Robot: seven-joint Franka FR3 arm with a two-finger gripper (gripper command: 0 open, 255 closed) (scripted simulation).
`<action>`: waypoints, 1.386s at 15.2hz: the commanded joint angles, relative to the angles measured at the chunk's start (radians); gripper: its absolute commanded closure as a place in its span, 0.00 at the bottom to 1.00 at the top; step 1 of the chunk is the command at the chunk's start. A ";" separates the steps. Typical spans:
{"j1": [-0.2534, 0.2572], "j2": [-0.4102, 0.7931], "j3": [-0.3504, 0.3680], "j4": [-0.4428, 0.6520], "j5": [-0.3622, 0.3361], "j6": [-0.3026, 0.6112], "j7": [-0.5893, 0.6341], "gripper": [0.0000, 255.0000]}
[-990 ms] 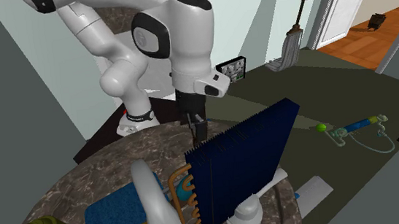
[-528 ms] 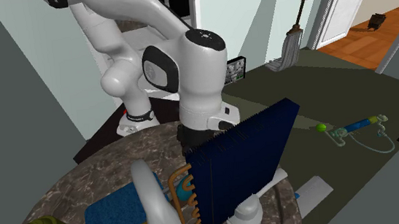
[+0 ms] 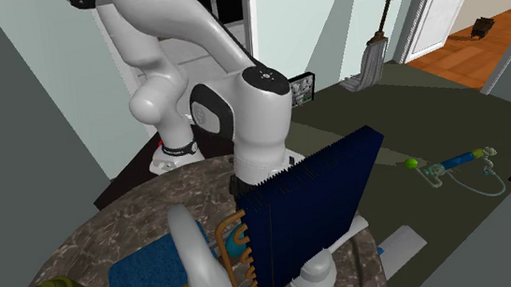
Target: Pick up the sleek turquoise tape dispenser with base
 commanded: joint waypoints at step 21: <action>-0.002 -0.077 0.027 0.070 -0.023 -0.139 0.007 1.00</action>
